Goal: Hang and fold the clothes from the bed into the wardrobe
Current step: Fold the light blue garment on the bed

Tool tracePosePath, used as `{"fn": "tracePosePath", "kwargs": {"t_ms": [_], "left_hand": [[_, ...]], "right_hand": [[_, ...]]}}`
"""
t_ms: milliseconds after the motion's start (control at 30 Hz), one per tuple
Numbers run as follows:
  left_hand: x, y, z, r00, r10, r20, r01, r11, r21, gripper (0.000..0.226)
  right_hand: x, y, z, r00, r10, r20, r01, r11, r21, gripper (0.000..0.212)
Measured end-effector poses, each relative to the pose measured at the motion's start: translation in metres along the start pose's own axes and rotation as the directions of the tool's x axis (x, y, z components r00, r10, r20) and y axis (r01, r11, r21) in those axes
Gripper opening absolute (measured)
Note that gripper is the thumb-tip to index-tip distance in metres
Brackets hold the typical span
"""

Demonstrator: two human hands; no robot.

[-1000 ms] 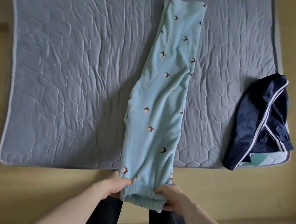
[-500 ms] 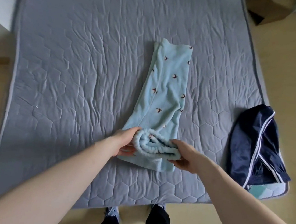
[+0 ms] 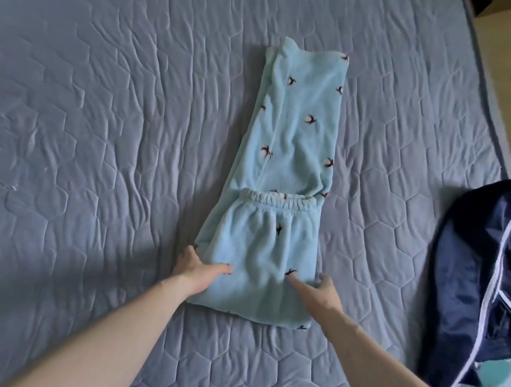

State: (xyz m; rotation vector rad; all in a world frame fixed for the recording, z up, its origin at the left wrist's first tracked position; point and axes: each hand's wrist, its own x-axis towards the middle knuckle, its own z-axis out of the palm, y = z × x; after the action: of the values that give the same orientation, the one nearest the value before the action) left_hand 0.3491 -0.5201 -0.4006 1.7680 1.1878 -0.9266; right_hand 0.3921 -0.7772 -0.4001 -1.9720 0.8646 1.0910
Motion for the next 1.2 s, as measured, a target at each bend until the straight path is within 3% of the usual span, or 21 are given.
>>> {"fn": "tracePosePath", "kwargs": {"t_ms": [233, 367, 467, 600, 767, 833, 967, 1067, 1200], "left_hand": [[0.007, -0.008, -0.006, 0.995, -0.028, 0.097, 0.046, 0.982, -0.181, 0.079], [-0.021, -0.013, -0.015, 0.996, -0.009, 0.093, 0.022, 0.99, -0.142, 0.087], [-0.064, -0.031, -0.022, 0.988, -0.028, 0.151, 0.038, 0.997, -0.07, 0.091], [-0.118, -0.063, -0.028, 0.947, -0.159, 0.281, 0.128, 0.984, 0.123, 0.095], [-0.178, -0.104, -0.046, 0.801, -0.387, 0.457, 0.232, 0.904, 0.358, 0.094], [-0.193, -0.096, -0.059, 0.769, -0.403, 0.496, 0.223, 0.897, 0.381, 0.078], [-0.193, -0.04, -0.085, 0.844, -0.25, 0.475, 0.112, 0.947, 0.3, 0.04], [-0.174, 0.014, -0.105, 0.891, -0.131, 0.435, 0.061, 0.983, 0.171, 0.038], [-0.14, 0.08, -0.124, 0.946, -0.059, 0.32, 0.117, 0.979, -0.165, 0.031]], "right_hand": [[0.007, 0.006, 0.011, 0.995, -0.048, 0.089, 0.028, 0.975, 0.219, 0.029], [-0.014, 0.013, 0.0, 0.993, -0.021, 0.113, -0.008, 0.968, 0.251, 0.027], [-0.052, 0.029, -0.011, 0.982, 0.048, 0.18, -0.073, 0.988, 0.136, 0.031], [-0.107, 0.058, -0.02, 0.944, 0.205, 0.259, -0.197, 0.979, -0.058, 0.026], [-0.172, 0.087, -0.036, 0.844, 0.385, 0.373, -0.258, 0.902, -0.346, 0.031], [-0.184, 0.08, -0.048, 0.788, 0.434, 0.435, -0.29, 0.887, -0.36, 0.039], [-0.177, 0.028, -0.08, 0.753, 0.343, 0.562, -0.277, 0.939, -0.202, 0.048], [-0.163, -0.029, -0.102, 0.828, 0.27, 0.491, -0.31, 0.951, 0.0, 0.017], [-0.132, -0.098, -0.121, 0.931, 0.131, 0.341, -0.218, 0.949, 0.228, 0.02]]}}
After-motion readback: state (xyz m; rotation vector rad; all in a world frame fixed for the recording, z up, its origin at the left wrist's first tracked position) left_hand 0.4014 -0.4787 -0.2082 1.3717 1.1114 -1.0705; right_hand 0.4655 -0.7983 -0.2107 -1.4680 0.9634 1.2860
